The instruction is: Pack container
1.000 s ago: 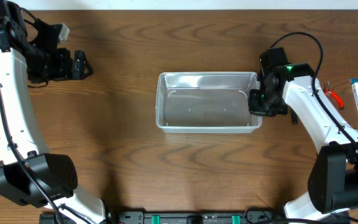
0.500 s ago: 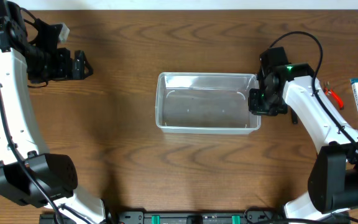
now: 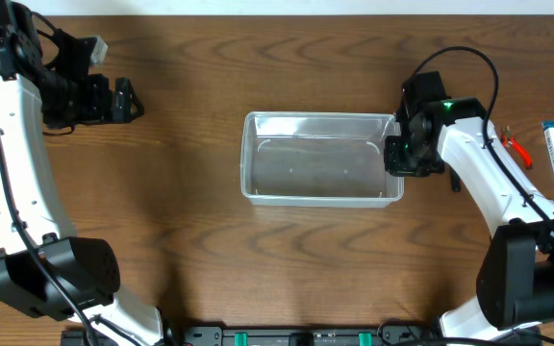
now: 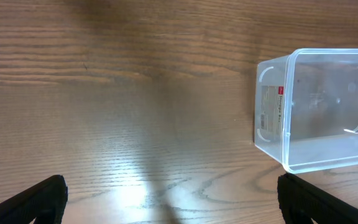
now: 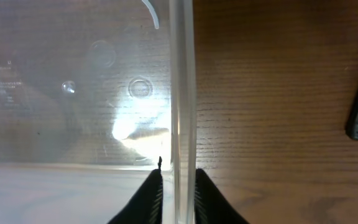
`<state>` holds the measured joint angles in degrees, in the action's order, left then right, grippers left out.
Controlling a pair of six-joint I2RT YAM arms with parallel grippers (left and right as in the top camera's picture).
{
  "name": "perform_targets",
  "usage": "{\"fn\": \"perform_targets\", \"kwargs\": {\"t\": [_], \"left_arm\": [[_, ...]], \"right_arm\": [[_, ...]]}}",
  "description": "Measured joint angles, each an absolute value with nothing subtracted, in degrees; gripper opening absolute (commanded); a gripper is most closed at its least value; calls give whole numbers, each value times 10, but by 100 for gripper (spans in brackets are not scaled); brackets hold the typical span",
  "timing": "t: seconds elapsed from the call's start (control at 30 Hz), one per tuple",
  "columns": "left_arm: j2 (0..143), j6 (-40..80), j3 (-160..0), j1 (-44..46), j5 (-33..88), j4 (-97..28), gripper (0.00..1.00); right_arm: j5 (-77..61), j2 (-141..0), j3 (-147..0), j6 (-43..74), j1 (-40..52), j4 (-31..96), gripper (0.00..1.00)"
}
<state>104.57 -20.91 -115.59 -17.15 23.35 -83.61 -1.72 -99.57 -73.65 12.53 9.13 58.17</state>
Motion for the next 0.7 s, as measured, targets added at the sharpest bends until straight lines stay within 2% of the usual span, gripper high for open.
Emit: {"fn": "perform_targets", "kwargs": {"t": [0.1,0.33,0.7], "left_arm": [[1046,-209,-1156,-171,234,-836,98],[1046,-209,-1156,-171,234,-836,98],[1046,-209,-1156,-171,233,-836,98]], "right_arm": [[-17,-996,-736,117,91,577,1],[-17,-996,-736,100,91,568,1],[-17,-996,-736,89,91,565,8]]}}
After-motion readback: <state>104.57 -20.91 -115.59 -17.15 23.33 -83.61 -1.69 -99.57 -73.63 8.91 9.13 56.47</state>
